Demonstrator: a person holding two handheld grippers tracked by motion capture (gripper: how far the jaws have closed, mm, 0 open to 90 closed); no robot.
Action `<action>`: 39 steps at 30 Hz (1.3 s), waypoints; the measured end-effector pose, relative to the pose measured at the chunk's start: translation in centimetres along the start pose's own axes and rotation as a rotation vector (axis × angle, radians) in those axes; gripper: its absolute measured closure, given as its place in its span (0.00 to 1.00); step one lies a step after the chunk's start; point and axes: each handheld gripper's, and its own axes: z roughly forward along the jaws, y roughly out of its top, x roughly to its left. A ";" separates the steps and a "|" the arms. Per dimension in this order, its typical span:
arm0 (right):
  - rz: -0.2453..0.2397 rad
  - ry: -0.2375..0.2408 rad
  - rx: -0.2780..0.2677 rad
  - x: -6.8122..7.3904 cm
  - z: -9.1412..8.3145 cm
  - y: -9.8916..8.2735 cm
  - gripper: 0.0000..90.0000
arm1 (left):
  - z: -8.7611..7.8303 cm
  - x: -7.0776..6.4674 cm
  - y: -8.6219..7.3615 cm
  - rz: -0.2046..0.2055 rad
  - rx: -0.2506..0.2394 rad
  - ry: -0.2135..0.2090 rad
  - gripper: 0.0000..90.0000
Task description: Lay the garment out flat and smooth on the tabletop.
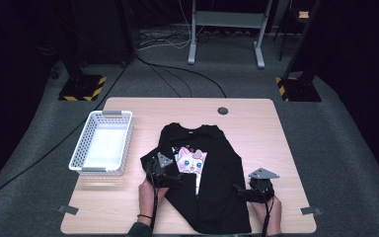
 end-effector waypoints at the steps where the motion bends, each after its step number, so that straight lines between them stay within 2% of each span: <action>1: -0.001 0.000 -0.001 -0.1 0.1 0.1 0.19 | 0.0 0.0 0.0 -0.001 0.001 0.002 0.08; 9: -0.007 0.006 -0.002 -0.3 0.7 0.6 0.19 | 0.1 0.1 0.2 -0.001 -0.005 0.023 0.08; 14: -0.005 0.003 -0.001 -0.3 0.7 0.6 0.19 | 0.0 0.1 0.1 -0.013 -0.005 0.019 0.07; 16: -0.004 0.004 -0.001 -0.3 0.7 0.6 0.19 | -0.2 -0.1 0.0 0.014 -0.026 0.027 0.02; 18: -0.004 0.004 -0.001 -0.3 0.7 0.6 0.19 | -0.5 -0.5 -0.1 0.039 -0.057 0.041 0.03; 22: -0.004 0.004 -0.001 -0.3 0.7 0.6 0.19 | -1.0 -1.6 0.2 0.026 -0.112 -0.002 0.06; 24: -0.004 0.004 -0.001 -0.3 0.7 0.6 0.19 | -1.2 -2.5 0.7 0.034 -0.123 -0.039 0.08; 26: -0.004 0.004 -0.001 -0.3 0.7 0.6 0.19 | -1.3 -3.7 1.5 0.064 -0.117 -0.081 0.12; 28: -0.003 0.004 -0.001 -0.3 0.7 0.6 0.19 | -1.1 -4.6 2.3 0.086 -0.097 -0.104 0.17; 29: -0.003 0.004 -0.001 -0.3 0.7 0.6 0.19 | -1.1 -4.6 2.3 0.086 -0.097 -0.104 0.17; 30: -0.003 0.004 -0.001 -0.3 0.7 0.6 0.19 | -0.5 -5.2 2.8 0.091 -0.060 -0.107 0.19; 33: -0.003 0.004 -0.001 -0.3 0.7 0.6 0.19 | 1.0 -5.5 2.8 0.067 0.006 -0.096 0.25; 35: -0.003 0.005 -0.001 -0.3 0.7 0.6 0.19 | 1.6 -5.6 2.6 0.063 0.033 -0.083 0.34; 37: -0.003 0.005 -0.001 -0.4 0.7 0.6 0.19 | 1.6 -5.6 2.4 0.067 0.019 -0.078 0.37; 39: -0.004 0.005 -0.001 -0.4 0.7 0.6 0.19 | 1.3 -5.5 2.1 0.065 -0.002 -0.069 0.47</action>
